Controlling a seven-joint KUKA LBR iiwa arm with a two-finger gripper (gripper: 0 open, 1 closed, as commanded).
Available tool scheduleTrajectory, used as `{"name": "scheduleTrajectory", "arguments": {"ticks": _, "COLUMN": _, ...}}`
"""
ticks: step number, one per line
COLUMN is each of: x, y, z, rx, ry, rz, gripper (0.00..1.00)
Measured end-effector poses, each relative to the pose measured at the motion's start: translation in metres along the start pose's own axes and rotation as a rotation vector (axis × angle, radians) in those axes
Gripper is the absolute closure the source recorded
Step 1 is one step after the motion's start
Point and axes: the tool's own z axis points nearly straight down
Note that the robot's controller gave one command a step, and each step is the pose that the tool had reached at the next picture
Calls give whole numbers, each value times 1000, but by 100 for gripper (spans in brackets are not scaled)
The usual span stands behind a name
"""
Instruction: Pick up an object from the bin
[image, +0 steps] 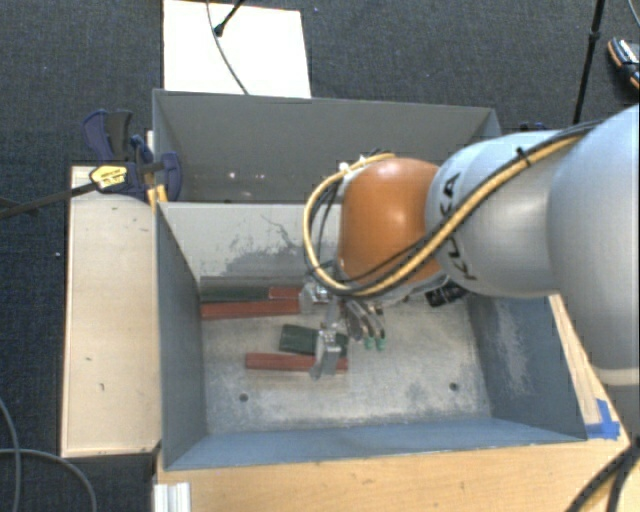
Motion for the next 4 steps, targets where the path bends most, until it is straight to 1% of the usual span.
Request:
{"name": "scheduleTrajectory", "arguments": {"ticks": 1, "x": -3, "y": -5, "z": 54, "rx": 0, "ry": 0, "rz": 22, "gripper": 0}}
{"name": "scheduleTrajectory", "arguments": {"ticks": 2, "x": 2, "y": -2, "z": 63, "rx": 0, "ry": 1, "rz": 52, "gripper": 100}}
{"name": "scheduleTrajectory", "arguments": {"ticks": 3, "x": 3, "y": -2, "z": 62, "rx": 0, "ry": 2, "rz": 56, "gripper": 100}}
{"name": "scheduleTrajectory", "arguments": {"ticks": 4, "x": 5, "y": -2, "z": 57, "rx": 1, "ry": 7, "rz": 57, "gripper": 100}}
